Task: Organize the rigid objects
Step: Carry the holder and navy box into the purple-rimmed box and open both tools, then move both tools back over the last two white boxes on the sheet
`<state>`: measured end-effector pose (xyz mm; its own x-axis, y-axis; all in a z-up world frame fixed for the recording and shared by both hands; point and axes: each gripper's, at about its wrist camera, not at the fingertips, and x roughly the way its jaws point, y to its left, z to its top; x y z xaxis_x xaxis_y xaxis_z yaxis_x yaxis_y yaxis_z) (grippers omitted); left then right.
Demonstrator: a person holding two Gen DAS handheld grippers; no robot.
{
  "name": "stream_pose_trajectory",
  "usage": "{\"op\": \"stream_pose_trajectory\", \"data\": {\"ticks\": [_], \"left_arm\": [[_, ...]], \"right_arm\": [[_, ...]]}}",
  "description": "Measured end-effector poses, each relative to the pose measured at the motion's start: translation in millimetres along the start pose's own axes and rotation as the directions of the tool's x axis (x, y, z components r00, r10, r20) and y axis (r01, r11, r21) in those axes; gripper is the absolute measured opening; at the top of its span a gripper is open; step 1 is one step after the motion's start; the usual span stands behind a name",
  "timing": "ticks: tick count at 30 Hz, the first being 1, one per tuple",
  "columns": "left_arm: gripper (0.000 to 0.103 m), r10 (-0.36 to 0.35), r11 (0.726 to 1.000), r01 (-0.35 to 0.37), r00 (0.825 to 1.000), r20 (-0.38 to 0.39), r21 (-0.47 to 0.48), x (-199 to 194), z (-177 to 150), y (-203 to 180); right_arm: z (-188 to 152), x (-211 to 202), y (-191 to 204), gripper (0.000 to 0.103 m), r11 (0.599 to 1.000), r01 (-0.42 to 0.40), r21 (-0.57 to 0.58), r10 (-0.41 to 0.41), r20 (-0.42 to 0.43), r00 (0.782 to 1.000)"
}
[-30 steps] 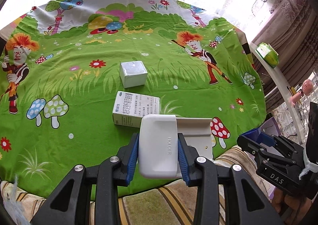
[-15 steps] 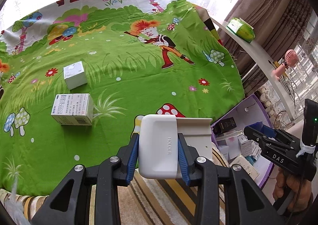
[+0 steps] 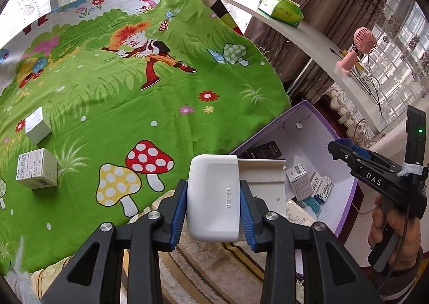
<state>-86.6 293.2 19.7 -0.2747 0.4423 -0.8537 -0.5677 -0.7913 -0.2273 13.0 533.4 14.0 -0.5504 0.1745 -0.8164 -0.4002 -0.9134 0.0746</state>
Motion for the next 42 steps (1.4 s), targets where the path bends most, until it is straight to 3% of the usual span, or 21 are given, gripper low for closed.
{"op": "stream_pose_trajectory", "data": {"ticks": [5,9,31,42], "left_arm": [[0.041,-0.031,0.999,0.032,0.999,-0.018,0.013,8,6,-16],[0.049,-0.030,0.999,0.030,0.999,-0.019,0.013,9,8,-19],[0.050,0.016,0.997,-0.014,1.000,0.018,-0.079,-8,6,34],[0.068,0.141,0.982,-0.135,0.989,0.036,-0.134,-22,-1,91]], "right_arm": [[2,-4,-17,0.055,0.999,0.017,0.033,-0.018,0.019,1.000],[4,-8,-24,0.077,0.999,0.014,0.052,-0.016,0.037,0.999],[4,-6,14,0.077,0.999,-0.031,-0.026,0.031,0.018,0.999],[2,0,45,0.078,0.995,-0.052,-0.081,0.052,-0.012,0.999]]}}
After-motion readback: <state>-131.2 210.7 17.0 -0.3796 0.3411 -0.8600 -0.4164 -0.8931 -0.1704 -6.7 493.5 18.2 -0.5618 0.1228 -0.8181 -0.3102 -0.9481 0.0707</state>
